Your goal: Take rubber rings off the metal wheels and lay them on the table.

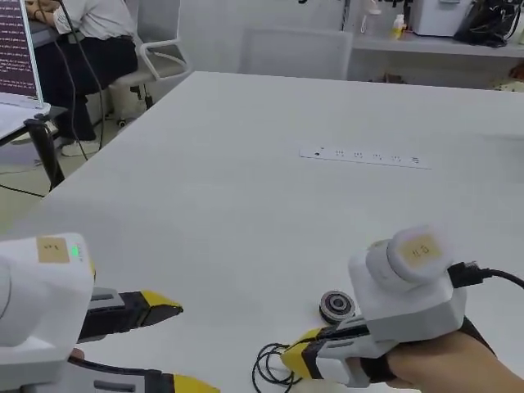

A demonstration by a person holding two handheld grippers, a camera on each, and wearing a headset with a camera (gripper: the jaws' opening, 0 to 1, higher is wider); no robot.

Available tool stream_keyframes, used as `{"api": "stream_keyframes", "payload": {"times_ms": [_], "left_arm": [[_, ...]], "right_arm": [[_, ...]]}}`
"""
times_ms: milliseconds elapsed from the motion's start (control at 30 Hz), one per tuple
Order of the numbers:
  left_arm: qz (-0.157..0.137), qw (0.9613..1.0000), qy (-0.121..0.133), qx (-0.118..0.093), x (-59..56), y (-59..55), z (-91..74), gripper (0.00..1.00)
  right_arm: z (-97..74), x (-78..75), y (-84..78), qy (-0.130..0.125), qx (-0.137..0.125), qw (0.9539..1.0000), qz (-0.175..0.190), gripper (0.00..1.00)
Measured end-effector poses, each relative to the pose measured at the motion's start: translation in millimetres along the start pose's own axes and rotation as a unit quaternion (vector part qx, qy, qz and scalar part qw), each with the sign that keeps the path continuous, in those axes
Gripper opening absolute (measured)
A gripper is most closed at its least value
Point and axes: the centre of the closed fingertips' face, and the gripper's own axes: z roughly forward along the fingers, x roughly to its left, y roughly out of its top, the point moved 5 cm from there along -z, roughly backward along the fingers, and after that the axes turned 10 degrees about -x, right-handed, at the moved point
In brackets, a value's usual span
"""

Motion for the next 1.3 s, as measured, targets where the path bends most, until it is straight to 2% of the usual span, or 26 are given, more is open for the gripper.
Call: {"api": "stream_keyframes", "payload": {"times_ms": [433, 733, 1133, 1300], "left_arm": [[-0.001, 1.0, 0.001, -0.001, 0.9, 0.3, -0.3, 0.58], [-0.001, 1.0, 0.001, -0.001, 1.3, 0.1, -0.3, 0.58], [0.0, 1.0, 0.002, -0.001, 0.8, 0.6, -0.4, 0.58], [0.001, 1.0, 0.003, -0.001, 1.1, 0.7, -0.3, 0.57]], "right_arm": [[5.6, 3.0, -2.8, 0.005, 0.001, 1.0, -0.005, 0.05], [3.3, -1.7, 0.0, -0.004, -0.005, 1.0, -0.001, 0.09], [-2.1, -3.4, 9.7, 0.003, -0.036, 0.9989, 0.03, 0.16], [-4.8, -6.6, 12.6, -0.002, -0.042, 0.9987, 0.028, 0.16]]}}
